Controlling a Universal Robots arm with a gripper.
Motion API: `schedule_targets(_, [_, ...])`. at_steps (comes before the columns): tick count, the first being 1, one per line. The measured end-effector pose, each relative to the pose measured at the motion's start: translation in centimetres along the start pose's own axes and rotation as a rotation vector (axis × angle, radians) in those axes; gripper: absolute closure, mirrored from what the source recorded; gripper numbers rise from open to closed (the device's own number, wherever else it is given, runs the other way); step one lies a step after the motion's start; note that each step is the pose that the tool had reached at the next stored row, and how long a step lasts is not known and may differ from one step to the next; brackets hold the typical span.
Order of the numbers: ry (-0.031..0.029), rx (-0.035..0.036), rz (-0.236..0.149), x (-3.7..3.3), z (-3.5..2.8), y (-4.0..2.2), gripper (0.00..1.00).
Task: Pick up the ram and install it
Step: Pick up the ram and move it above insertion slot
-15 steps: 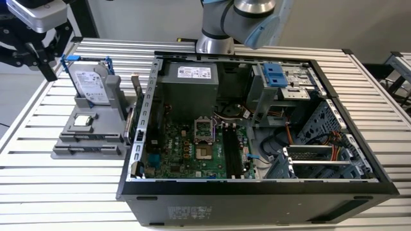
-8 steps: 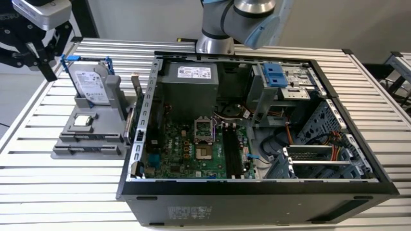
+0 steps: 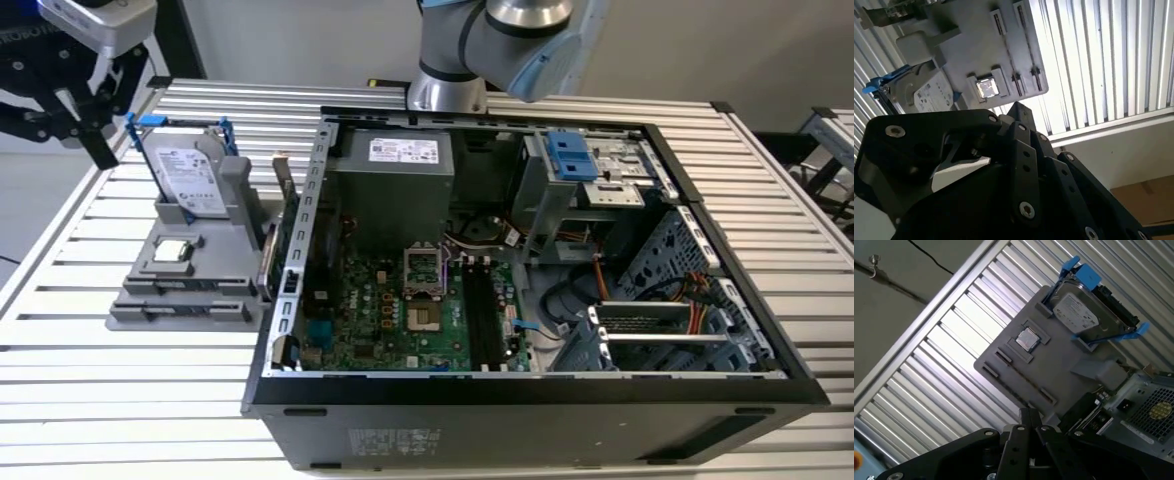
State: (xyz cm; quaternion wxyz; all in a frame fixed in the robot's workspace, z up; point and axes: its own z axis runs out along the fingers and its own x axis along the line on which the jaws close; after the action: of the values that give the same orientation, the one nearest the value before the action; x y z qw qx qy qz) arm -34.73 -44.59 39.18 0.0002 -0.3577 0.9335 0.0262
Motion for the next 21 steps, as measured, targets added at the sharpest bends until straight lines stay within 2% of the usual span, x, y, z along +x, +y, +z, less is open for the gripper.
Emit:
schedule_targets(4, [0.0024, -0.0009, -0.047, 0.0, 0.0, 0.0, 1.0])
schedule_targets(18, [0.0121, -0.0047, -0.248, 0.0, 0.0, 0.0, 1.0])
schedule_targets(21, [0.0133, -0.0052, -0.273, 0.0, 0.0, 0.0, 1.0])
